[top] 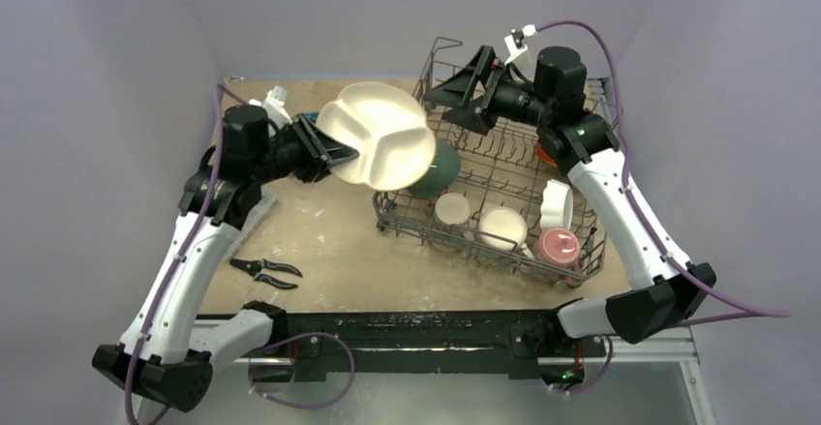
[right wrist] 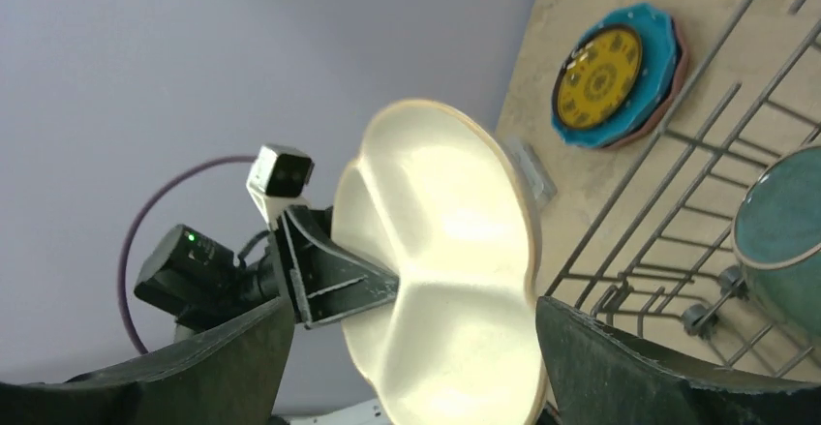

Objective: Load the mixed dishes into the dish rack
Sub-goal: Place the plate at the center of the board, then pick up the plate from the dish rack, then move the dish rack to the center of the board.

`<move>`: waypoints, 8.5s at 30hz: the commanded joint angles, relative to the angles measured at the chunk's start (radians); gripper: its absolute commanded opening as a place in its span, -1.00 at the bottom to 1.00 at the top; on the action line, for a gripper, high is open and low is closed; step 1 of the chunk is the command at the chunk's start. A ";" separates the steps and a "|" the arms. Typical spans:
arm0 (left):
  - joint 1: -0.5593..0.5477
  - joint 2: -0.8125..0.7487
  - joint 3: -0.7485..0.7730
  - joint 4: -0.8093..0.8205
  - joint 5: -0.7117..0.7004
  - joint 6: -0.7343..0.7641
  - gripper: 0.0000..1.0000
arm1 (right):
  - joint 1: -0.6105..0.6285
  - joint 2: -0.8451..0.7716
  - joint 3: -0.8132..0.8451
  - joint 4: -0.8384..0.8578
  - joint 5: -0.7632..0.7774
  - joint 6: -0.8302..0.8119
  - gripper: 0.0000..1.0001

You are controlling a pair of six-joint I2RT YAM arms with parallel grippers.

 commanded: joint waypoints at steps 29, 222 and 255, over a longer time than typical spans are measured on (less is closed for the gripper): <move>0.181 -0.047 -0.291 -0.077 -0.366 0.495 -1.00 | -0.103 0.283 0.130 -0.601 1.248 -0.951 0.96; -0.073 0.089 0.250 -0.302 -0.367 0.351 -1.00 | -0.381 0.624 0.360 -0.611 0.887 -0.616 -0.21; -0.030 0.481 0.252 0.101 0.069 0.119 -1.00 | -0.413 0.769 0.390 -0.610 0.752 -0.677 -0.23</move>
